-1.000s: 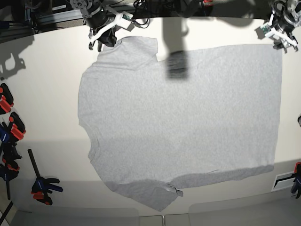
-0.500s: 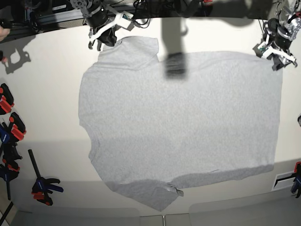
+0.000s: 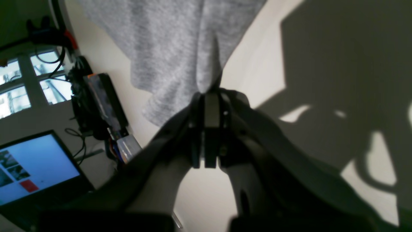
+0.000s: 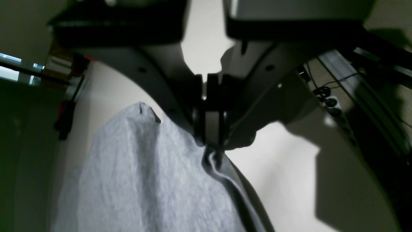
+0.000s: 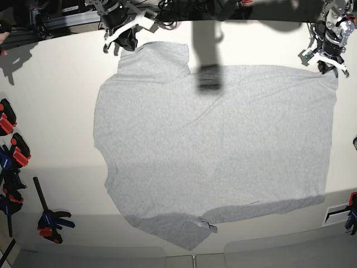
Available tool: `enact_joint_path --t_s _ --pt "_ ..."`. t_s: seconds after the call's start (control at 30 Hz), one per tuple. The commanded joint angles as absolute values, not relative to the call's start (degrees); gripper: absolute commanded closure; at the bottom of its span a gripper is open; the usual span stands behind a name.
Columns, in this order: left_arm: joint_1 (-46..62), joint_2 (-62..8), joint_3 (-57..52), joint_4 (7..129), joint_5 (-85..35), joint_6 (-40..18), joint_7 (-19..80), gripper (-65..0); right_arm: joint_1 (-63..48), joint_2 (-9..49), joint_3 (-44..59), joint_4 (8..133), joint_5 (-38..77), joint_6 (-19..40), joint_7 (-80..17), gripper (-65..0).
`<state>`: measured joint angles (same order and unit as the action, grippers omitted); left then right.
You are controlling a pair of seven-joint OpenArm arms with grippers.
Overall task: Fold the T-shirt properly
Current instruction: 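Move the left gripper to the opposite shoulder corner and grasp it, then drag the shirt with both grippers, right gripper pulling across the body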
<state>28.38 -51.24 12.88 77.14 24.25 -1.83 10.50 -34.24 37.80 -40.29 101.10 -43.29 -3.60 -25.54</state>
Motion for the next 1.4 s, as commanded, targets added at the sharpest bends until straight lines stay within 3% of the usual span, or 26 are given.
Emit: enact_joint_path --t_s 0.0,0.1,0.23,0.53,0.93,1.07,1.23,1.37 --pt "29.5 -51.4 13.6 76.7 22.9 -3.8 13.4 0.0 -35.4 38.4 -40.6 100.4 -41.2 -3.0 -28.9 0.0" --pt "29.9 -51.5 13.6 78.1 23.1 3.5 19.7 0.0 -35.4 38.4 -40.6 100.4 -44.8 -7.3 -30.5 0.0" --pt "32.6 -52.3 13.6 81.9 25.5 9.8 19.9 0.0 -36.3 38.6 -40.6 101.5 -46.6 -8.2 -31.9 0.0" --pt "39.1 -53.7 13.6 90.1 28.6 12.3 21.5 0.0 -43.4 43.2 -40.6 109.6 -48.5 -11.5 -33.0 0.0" --pt "43.8 -56.1 13.6 97.7 33.7 14.0 28.8 0.0 -47.5 43.8 -40.6 117.1 -53.3 -12.0 -37.6 0.0" --pt "45.2 -58.0 13.5 100.5 36.2 14.5 30.5 0.0 -47.2 43.8 -40.4 118.7 -54.5 -13.2 -37.5 0.0" --pt "44.0 -58.1 13.5 101.0 40.0 19.8 30.4 0.0 -44.8 43.8 -40.5 120.4 -54.5 -13.4 -37.6 0.0" --pt "43.6 -58.1 13.5 101.0 40.8 19.8 30.4 0.0 -40.3 43.6 -40.5 120.4 -52.9 -14.0 -37.5 0.0"
